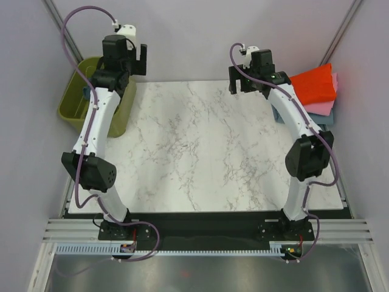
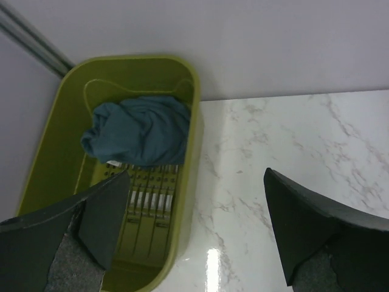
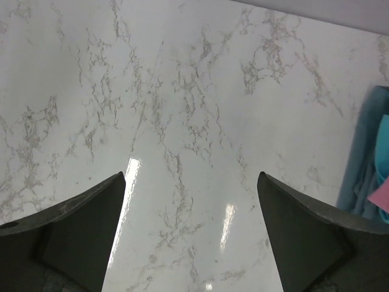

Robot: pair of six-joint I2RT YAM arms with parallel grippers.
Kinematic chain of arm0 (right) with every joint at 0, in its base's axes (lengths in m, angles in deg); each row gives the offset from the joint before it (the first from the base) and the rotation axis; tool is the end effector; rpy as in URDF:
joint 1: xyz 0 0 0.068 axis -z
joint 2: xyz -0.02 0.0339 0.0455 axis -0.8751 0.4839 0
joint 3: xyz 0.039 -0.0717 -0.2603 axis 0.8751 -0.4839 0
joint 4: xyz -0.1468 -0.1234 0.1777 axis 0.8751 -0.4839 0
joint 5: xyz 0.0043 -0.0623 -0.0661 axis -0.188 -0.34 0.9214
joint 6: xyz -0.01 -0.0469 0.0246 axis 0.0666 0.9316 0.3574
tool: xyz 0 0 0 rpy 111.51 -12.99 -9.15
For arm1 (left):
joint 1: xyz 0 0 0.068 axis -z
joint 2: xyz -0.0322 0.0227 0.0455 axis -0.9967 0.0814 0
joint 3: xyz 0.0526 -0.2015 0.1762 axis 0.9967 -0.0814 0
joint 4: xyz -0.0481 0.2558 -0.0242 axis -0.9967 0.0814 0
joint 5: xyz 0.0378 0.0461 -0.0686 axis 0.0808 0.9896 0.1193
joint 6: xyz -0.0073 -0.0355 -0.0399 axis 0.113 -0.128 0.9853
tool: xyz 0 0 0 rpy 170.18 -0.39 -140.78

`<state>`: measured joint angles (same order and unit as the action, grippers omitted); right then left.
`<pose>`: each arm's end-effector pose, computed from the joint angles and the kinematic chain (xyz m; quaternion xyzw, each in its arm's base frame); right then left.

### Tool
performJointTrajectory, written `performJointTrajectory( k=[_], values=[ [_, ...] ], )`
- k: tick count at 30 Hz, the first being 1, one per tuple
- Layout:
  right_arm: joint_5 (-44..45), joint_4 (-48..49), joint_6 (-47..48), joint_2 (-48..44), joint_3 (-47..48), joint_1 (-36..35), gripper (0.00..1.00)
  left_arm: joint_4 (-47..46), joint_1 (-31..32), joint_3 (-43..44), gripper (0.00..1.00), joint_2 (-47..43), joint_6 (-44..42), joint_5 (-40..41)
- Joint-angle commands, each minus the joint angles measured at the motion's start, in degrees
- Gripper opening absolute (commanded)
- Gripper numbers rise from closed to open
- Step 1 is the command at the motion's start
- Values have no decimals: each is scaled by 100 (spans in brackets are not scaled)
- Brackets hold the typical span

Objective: Fold and stack the t-shirts
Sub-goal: Grab the tshirt from the pile

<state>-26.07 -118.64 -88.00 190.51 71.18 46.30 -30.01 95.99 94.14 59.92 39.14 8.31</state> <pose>0.4278 0.1145 0.3675 -0.1064 0.8808 0.0919 0.4521 0.3925 -0.0643 0.4580 0.0500 0.8086 0.0926 0.5788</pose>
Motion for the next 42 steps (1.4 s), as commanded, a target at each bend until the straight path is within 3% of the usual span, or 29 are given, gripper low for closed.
performJointTrajectory(
  k=[1,5,7,11,23,35,38,39,42],
  values=[
    [-388,234,-143,854,468,-44,98,-135,-589,330,99,313,389,-16],
    [-521,313,164,1480,978,-35,98,-12,-1030,612,93,893,-46,-745],
    [-565,383,139,1699,1066,-27,98,-12,-1222,735,88,1209,-328,-712],
    [-1258,445,217,1868,1102,17,98,-38,-1705,875,82,1667,-331,-1054],
    [-1523,463,428,1956,725,61,98,-170,-2287,1430,77,2942,-532,-1230],
    [-1418,462,613,2079,698,26,98,-468,-2393,1605,73,3671,-673,-1274],
    [-1374,454,657,2079,698,0,98,-548,-2393,1658,67,3759,-726,-1230],
    [-1365,454,648,2061,680,-9,98,-557,-2393,1684,57,3768,-717,-1230],
    [-1304,454,665,2008,601,-26,98,-557,-2393,1702,40,3725,-638,-1239]
  ],
)
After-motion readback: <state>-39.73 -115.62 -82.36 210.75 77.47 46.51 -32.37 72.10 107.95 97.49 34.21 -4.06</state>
